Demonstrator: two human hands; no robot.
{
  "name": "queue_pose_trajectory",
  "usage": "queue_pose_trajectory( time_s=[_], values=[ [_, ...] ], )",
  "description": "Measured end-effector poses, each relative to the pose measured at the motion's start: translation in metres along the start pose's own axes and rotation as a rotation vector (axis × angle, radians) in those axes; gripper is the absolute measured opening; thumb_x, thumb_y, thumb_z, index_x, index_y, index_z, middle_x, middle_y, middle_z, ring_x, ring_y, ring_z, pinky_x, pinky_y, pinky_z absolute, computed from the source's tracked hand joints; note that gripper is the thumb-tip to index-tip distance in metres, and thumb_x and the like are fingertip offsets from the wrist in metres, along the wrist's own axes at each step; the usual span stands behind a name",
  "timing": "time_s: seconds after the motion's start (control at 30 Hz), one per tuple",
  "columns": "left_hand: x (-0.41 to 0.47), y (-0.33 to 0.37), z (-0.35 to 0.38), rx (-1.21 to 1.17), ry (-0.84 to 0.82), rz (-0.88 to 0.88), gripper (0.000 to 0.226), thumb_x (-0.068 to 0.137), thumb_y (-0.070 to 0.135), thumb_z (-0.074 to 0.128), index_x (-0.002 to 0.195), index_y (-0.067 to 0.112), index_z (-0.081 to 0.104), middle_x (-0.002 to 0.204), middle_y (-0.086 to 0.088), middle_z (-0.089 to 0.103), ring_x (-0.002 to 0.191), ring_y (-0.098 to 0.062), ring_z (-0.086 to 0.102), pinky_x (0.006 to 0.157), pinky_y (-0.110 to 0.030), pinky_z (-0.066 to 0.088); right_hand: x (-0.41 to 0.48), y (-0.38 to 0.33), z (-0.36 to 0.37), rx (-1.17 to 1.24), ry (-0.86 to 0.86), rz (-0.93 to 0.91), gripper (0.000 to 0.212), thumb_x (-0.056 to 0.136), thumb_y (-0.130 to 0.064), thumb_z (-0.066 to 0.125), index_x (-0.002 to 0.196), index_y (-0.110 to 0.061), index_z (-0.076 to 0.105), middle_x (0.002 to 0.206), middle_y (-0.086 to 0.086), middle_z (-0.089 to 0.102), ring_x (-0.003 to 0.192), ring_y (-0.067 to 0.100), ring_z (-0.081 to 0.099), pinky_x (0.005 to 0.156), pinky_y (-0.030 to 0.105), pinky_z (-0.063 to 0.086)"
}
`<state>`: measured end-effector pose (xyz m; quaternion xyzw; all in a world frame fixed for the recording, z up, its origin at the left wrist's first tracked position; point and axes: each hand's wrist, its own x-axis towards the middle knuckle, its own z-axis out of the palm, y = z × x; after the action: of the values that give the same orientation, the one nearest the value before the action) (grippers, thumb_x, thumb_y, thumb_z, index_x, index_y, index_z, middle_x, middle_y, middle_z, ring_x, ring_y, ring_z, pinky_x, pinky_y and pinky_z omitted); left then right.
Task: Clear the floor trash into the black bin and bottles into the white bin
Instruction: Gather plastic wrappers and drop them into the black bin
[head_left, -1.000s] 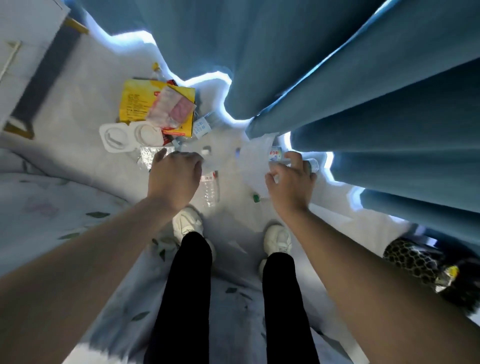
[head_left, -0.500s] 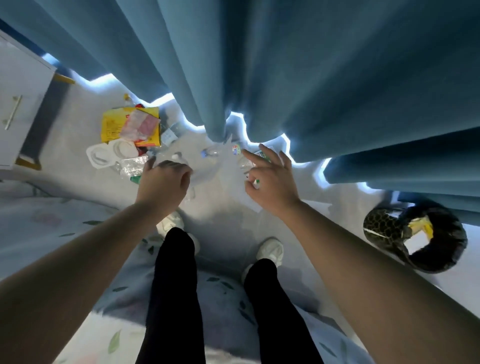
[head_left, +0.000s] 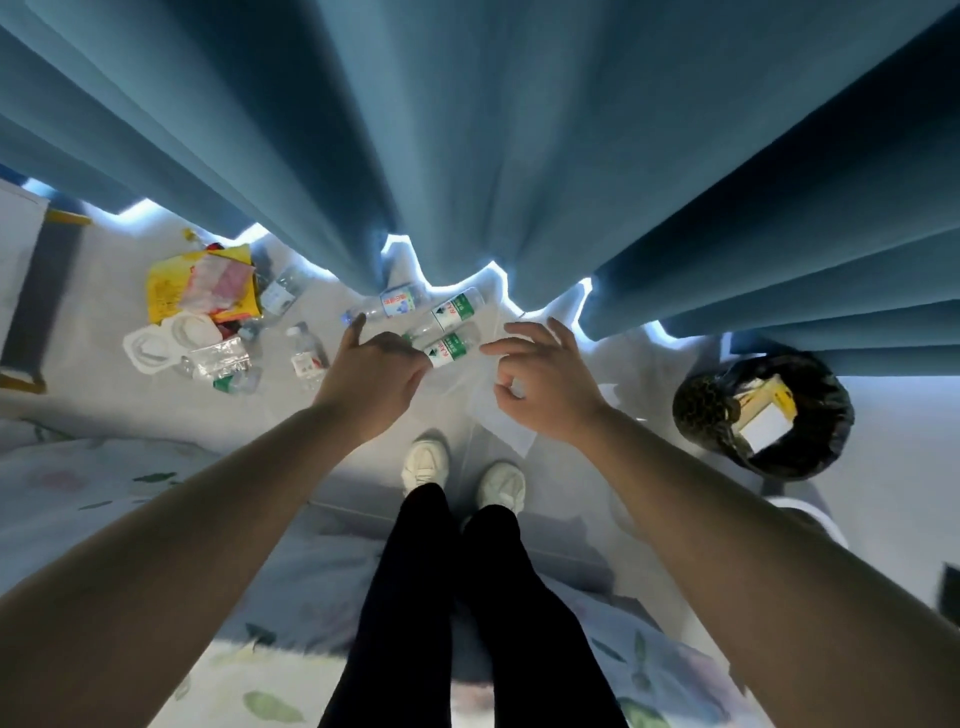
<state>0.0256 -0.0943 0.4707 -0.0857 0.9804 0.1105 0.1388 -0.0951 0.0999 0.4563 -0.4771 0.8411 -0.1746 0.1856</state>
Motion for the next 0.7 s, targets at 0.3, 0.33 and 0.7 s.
queue_pose_trajectory(
  time_s=[0.3, 0.33, 0.7],
  values=[
    [0.042, 0.051, 0.005, -0.017, -0.02, -0.052, 0.023, 0.094, 0.022, 0.05, 0.094, 0.018, 0.073, 0.091, -0.009, 0.071, 0.095, -0.03, 0.063, 0.105, -0.044, 0.028, -0.053, 0.073, -0.01, 0.114, 0.088, 0.461, 0.01, 0.085, -0.021, 0.06, 0.082, -0.016, 0.068, 0.089, -0.004, 0.069, 0.094, 0.021, 0.06, 0.106, 0.04, 0.03],
    [0.049, 0.065, 0.007, -0.026, -0.022, -0.075, 0.024, 0.094, 0.022, 0.049, 0.094, 0.018, 0.072, 0.088, -0.009, 0.071, 0.093, -0.031, 0.063, 0.103, -0.043, 0.03, -0.062, 0.087, -0.014, 0.151, 0.104, 0.52, 0.011, 0.087, -0.021, 0.059, 0.085, -0.016, 0.068, 0.092, -0.004, 0.069, 0.093, 0.02, 0.061, 0.102, 0.036, 0.033],
    [0.131, 0.272, 0.095, -0.284, -0.14, -0.229, 0.025, 0.096, 0.021, 0.049, 0.105, 0.02, 0.072, 0.103, -0.005, 0.073, 0.096, -0.03, 0.064, 0.088, -0.035, 0.046, -0.217, 0.283, -0.048, 0.559, 0.213, 0.986, 0.02, 0.092, -0.018, 0.058, 0.107, -0.009, 0.067, 0.098, -0.002, 0.066, 0.089, 0.011, 0.057, 0.075, 0.021, 0.037]
  ],
)
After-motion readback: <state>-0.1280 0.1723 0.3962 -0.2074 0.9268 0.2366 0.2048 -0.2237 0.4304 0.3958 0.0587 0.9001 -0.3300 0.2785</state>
